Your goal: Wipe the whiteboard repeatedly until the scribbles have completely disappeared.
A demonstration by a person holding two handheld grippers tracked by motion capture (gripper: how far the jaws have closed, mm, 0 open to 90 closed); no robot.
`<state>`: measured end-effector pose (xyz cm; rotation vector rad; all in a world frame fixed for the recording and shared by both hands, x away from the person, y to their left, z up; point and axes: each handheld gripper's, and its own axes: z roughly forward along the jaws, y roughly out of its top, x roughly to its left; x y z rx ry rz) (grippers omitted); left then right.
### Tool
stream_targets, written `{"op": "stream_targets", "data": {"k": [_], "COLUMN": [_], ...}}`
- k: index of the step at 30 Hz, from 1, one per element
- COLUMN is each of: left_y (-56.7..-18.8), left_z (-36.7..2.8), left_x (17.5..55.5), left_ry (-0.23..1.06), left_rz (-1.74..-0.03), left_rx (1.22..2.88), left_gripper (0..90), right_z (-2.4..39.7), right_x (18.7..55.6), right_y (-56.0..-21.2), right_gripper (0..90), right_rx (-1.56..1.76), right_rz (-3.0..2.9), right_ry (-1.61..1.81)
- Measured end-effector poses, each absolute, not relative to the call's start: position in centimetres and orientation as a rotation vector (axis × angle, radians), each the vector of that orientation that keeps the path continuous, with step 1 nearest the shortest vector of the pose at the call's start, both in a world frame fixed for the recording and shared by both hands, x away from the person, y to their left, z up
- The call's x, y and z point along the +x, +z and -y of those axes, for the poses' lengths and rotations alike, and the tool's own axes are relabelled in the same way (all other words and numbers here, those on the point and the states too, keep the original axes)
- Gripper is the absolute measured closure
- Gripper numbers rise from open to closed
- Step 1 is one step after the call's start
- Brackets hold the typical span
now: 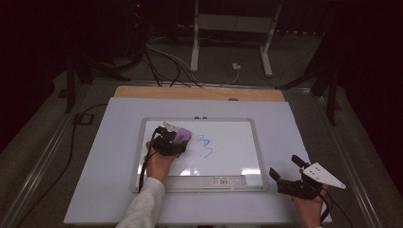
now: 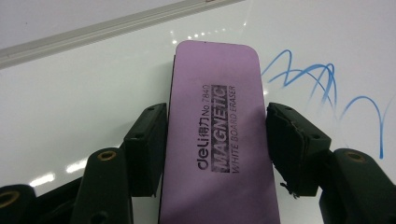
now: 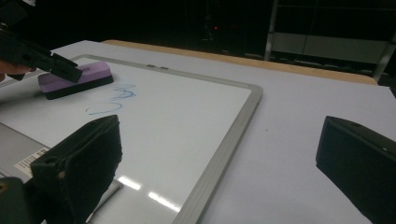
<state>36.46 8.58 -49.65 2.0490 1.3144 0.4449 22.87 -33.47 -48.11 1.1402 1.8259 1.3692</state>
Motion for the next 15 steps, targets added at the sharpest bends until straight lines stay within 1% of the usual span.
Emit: {"op": "stream_targets", "data": {"k": [7, 13, 15], "left_y": [-49.7, -49.7, -49.7], "left_z": [-5.9, -3.0, -2.4], "left_x": [34.9, 33.5, 33.2], "left_ry": [0.394, 0.313, 0.318], "left_rz": [-1.225, -1.121, -1.096], "left_rx": [2.080, 2.113, 2.132], "left_gripper": [42.1, 42.0, 42.0], "right_z": [33.4, 33.4, 33.4], "right_x": [22.9, 22.9, 22.9], "right_y": [-48.1, -48.1, -48.1], "right_gripper": [0.8, 0.8, 0.8], "right_rx": [1.138, 1.136, 1.138], "right_rz": [-1.828, -1.829, -1.828], "right_ry": [1.367, 1.366, 1.368]}}
